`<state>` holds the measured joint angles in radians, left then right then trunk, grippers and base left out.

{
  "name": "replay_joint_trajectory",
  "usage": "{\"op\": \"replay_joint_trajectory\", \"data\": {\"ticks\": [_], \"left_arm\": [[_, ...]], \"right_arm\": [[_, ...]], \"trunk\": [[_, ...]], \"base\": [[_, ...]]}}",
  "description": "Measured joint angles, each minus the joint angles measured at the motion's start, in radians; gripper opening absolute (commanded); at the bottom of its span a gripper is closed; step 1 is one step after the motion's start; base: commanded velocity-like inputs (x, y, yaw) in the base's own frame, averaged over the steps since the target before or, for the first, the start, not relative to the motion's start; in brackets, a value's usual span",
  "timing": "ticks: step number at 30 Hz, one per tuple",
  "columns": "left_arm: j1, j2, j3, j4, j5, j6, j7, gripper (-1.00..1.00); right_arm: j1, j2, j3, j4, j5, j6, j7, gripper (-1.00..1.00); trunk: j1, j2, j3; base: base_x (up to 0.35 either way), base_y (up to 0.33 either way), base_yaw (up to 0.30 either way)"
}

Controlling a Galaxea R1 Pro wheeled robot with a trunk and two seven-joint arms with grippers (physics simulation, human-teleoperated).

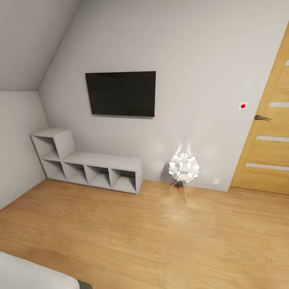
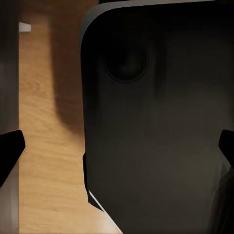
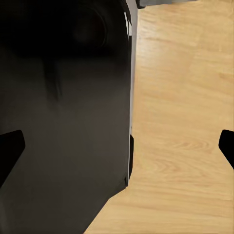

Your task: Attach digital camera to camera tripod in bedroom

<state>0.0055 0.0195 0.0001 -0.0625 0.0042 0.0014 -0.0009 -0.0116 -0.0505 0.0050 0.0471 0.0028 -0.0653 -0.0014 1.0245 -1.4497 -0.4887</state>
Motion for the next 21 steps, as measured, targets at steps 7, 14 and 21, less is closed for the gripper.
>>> {"op": "replay_joint_trajectory", "data": {"ticks": [7,14,21], "left_arm": [[0.000,-0.001,0.000,0.000,0.000,0.000,0.000,1.00],[0.000,0.000,0.000,0.000,0.000,0.000,0.000,1.00],[0.000,0.000,0.000,0.000,0.000,0.000,0.000,1.00]], "right_arm": [[0.000,0.000,0.000,0.000,0.000,0.000,0.000,1.00],[0.000,0.000,0.001,0.000,0.000,0.000,0.000,1.00],[0.000,0.000,0.000,0.000,0.000,0.000,0.000,1.00]], "trunk": [[0.000,0.000,0.000],[0.000,0.000,0.000],[0.000,0.000,0.000]], "base": [[0.257,0.019,0.000],[0.264,0.005,0.000],[0.297,0.001,0.000]]}}
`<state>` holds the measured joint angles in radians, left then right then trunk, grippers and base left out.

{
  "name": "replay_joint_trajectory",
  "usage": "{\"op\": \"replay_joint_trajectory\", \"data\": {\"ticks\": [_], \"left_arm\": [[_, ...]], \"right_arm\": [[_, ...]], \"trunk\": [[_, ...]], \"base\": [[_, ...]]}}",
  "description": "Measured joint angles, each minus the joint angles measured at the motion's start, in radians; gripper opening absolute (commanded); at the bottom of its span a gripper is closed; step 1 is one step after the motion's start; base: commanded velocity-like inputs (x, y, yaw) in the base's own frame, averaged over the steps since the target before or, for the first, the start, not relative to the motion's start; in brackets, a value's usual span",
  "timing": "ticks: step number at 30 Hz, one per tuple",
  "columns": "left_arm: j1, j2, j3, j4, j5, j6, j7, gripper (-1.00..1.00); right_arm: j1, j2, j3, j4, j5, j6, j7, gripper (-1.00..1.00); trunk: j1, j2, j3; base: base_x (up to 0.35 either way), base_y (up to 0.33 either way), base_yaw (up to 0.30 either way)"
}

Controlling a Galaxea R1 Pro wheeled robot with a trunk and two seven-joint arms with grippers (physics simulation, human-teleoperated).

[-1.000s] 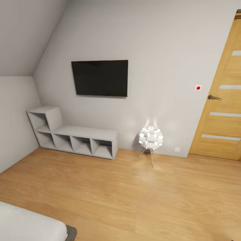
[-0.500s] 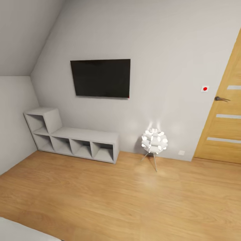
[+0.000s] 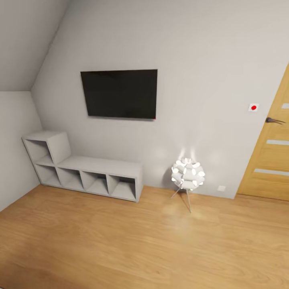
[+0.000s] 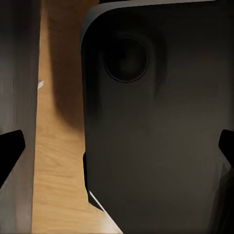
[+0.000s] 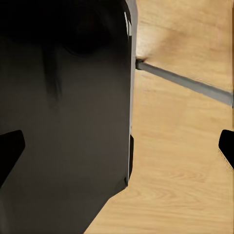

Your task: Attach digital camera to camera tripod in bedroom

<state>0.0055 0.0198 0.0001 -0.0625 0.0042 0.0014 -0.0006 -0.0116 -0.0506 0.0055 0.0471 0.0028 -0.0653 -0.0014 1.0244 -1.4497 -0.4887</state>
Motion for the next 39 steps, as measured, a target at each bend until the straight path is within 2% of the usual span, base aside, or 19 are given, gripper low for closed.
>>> {"op": "replay_joint_trajectory", "data": {"ticks": [17,39], "left_arm": [[0.000,0.000,0.000,0.000,0.000,0.000,0.000,1.00],[0.000,0.000,0.000,0.000,0.000,0.000,0.000,1.00]], "right_arm": [[0.000,0.000,0.000,0.000,0.000,0.000,0.000,1.00],[0.000,0.000,0.000,0.000,0.000,0.000,0.000,1.00]], "trunk": [[0.000,0.000,0.000],[0.000,0.000,0.000]], "base": [[0.336,0.000,-0.018],[0.340,0.000,-0.185]]}}
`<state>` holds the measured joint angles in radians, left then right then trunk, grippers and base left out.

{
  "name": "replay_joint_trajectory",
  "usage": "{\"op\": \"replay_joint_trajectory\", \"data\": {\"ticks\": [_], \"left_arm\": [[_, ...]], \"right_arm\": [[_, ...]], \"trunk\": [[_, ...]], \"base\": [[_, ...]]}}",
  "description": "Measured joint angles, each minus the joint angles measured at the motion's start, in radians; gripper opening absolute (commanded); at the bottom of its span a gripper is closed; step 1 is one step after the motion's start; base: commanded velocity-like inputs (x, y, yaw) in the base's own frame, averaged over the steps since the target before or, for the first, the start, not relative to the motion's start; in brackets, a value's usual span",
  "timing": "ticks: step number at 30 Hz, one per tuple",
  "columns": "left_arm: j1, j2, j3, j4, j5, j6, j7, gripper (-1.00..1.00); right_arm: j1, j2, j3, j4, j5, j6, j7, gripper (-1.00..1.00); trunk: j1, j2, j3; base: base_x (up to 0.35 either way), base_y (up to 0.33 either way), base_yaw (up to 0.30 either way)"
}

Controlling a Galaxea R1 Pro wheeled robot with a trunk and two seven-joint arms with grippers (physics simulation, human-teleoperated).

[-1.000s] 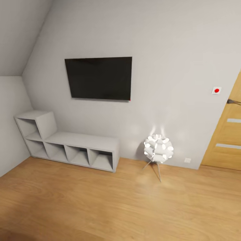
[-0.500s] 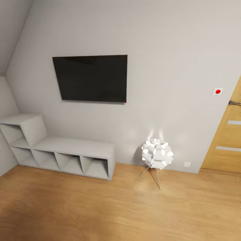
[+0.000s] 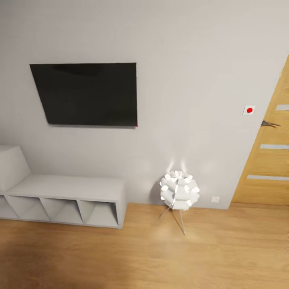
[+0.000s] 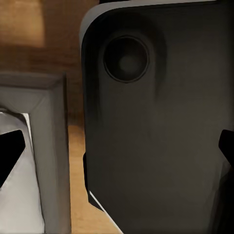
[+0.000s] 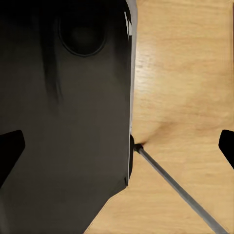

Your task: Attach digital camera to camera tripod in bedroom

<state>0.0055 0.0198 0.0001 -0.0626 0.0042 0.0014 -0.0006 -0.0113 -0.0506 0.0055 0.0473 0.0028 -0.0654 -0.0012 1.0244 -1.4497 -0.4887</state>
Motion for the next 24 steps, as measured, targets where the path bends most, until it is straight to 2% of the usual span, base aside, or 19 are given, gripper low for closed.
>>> {"op": "replay_joint_trajectory", "data": {"ticks": [24], "left_arm": [[0.000,0.000,0.000,0.000,0.000,0.000,0.000,1.00]], "right_arm": [[0.000,0.000,0.000,0.000,0.000,0.000,0.000,1.00]], "trunk": [[0.000,0.000,0.000]], "base": [[0.340,-0.023,-0.204]]}}
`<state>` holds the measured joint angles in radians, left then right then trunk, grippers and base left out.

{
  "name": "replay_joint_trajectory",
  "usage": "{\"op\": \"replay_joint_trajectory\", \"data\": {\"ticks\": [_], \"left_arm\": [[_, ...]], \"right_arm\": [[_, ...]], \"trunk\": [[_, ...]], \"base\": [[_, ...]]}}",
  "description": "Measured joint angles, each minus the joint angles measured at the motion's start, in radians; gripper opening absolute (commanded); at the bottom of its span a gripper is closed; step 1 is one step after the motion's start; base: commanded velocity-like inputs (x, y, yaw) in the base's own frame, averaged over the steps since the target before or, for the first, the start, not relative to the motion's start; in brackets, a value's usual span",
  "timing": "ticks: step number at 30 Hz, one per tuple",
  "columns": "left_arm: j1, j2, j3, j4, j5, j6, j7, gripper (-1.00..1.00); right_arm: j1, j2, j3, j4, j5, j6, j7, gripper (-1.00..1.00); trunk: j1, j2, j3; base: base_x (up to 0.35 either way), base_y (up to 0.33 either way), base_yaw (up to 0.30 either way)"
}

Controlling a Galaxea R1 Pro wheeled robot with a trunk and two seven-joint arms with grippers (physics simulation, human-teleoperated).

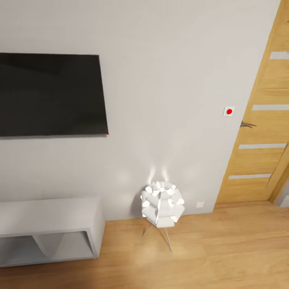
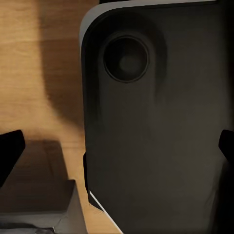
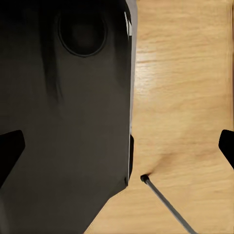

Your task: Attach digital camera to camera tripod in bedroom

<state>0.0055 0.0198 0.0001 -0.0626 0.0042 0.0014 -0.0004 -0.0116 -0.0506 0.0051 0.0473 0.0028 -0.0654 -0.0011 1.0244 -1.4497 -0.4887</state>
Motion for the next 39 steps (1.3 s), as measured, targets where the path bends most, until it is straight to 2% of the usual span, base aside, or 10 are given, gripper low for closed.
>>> {"op": "replay_joint_trajectory", "data": {"ticks": [17,39], "left_arm": [[0.000,0.000,0.000,0.000,0.000,0.000,0.000,1.00],[0.000,-0.001,-0.001,0.000,0.000,0.000,0.000,1.00]], "right_arm": [[0.000,0.000,0.000,0.000,0.000,0.000,0.000,1.00],[0.000,0.000,0.000,0.000,0.000,0.000,0.000,1.00]], "trunk": [[0.000,0.000,0.000],[0.000,0.000,0.000]], "base": [[0.337,-0.124,-0.205],[0.299,-0.213,-0.205]]}}
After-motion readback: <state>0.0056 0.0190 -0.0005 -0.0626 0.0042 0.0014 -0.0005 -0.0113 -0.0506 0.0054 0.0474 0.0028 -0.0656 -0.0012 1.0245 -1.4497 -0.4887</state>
